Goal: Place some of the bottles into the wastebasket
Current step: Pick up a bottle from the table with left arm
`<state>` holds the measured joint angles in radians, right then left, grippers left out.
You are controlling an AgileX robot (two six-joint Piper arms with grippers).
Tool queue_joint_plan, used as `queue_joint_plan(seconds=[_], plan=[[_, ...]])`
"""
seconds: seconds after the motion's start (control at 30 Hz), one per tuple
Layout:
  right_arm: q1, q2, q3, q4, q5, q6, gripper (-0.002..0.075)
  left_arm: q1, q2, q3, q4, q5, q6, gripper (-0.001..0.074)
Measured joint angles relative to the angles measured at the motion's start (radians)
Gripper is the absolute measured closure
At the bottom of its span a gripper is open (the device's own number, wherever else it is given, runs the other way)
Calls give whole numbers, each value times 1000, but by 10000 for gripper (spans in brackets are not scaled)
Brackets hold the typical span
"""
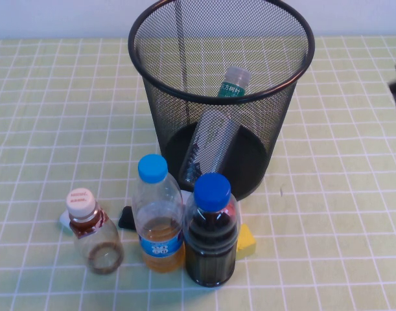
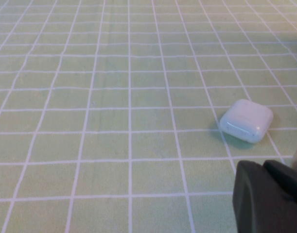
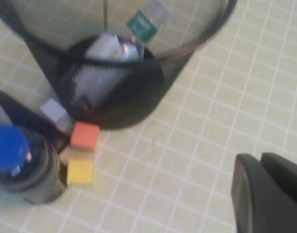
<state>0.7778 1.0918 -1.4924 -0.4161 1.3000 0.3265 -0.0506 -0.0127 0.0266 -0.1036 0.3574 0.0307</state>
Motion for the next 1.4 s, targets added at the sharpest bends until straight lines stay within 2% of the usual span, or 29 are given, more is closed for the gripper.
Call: queue_joint_plan(seconds=[0.33,0.4,0.47,0.53,0.6,0.73,0.8,0.87,1.0,1.2,1.4], plan=[[0,-29,54,-43,-7,-4,732,0,0,0,0,0,0,740],[-26,-47,107,-48,-79,-22,732,0,0,0,0,0,0,740],[-105,-94,214,19,-244,-104,732,0,0,0,0,0,0,740],[-216,-159,358,128,-486,-231,732,0,0,0,0,0,0,740],[-360,-254,555,275,-736,-348,732,0,0,0,0,0,0,740],[-594,-444,940,455,-1179,-350,732,0,0,0,0,0,0,740],[-666,-548,1113,596,-1358,-340,732,0,0,0,0,0,0,740],[-707,-638,1235,700,-1464,-338,732,0,0,0,0,0,0,740],[-761,-813,1406,724,-1516,-338,732,0,0,0,0,0,0,739],[-805,-979,1521,705,-1493,-351,732,0,0,0,0,0,0,740],[-809,-1071,1519,707,-1450,-547,732,0,0,0,0,0,0,740]])
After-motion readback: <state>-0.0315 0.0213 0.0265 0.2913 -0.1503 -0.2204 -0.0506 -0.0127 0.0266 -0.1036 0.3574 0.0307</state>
